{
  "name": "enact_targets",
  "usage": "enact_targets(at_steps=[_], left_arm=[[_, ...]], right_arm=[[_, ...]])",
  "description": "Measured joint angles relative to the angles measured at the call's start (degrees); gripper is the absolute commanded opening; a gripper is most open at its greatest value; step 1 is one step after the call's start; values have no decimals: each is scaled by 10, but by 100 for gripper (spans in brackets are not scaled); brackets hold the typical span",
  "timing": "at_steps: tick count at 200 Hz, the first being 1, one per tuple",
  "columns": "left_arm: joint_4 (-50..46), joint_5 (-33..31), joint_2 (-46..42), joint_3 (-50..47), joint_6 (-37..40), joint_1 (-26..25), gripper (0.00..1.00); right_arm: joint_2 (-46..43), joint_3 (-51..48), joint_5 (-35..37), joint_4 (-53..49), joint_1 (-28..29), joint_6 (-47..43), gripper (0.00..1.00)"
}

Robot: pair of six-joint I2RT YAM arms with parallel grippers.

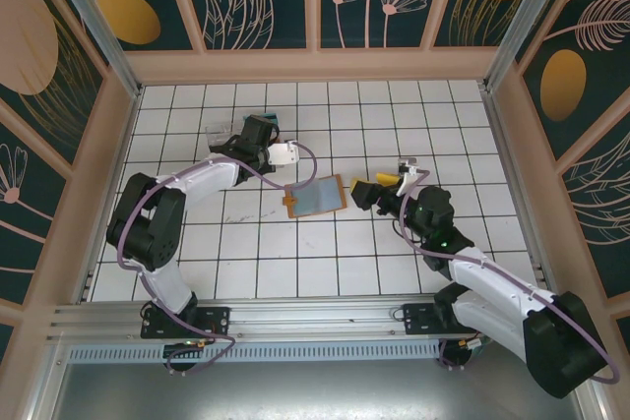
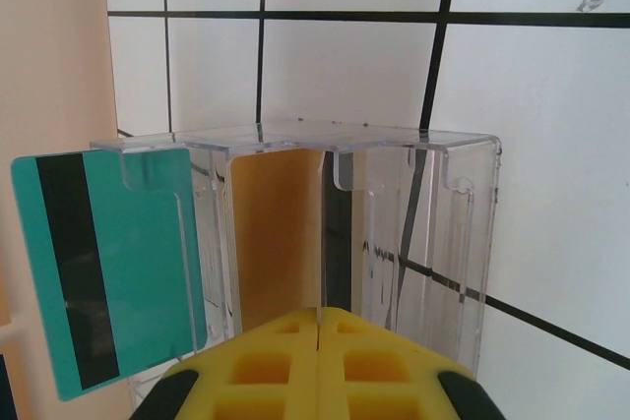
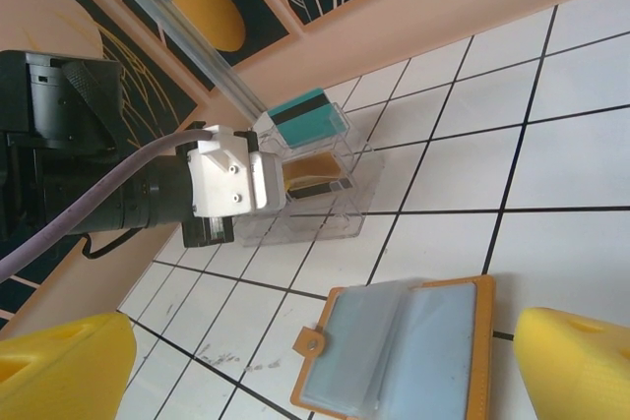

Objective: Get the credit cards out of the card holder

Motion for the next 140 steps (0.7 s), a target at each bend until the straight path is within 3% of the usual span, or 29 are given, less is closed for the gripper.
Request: enact_targets(at_steps=[21,56,70,89,140], left_arm=[[8,0,3,0,1,3,0],[16,-5,4,0,3,6,10],[21,-9,4,0,5,6,8],[27,-12,4,0,9,9,19],[36,-22,5,0,7,14,21]], right_arm=[[2,0,0,0,0,0,99],[7,0,-4,0,0,0,99],[8,1,-5,0,0,0,99],[8,2,-5,0,0,0,99],[8,2,-11,0,0,0,99]])
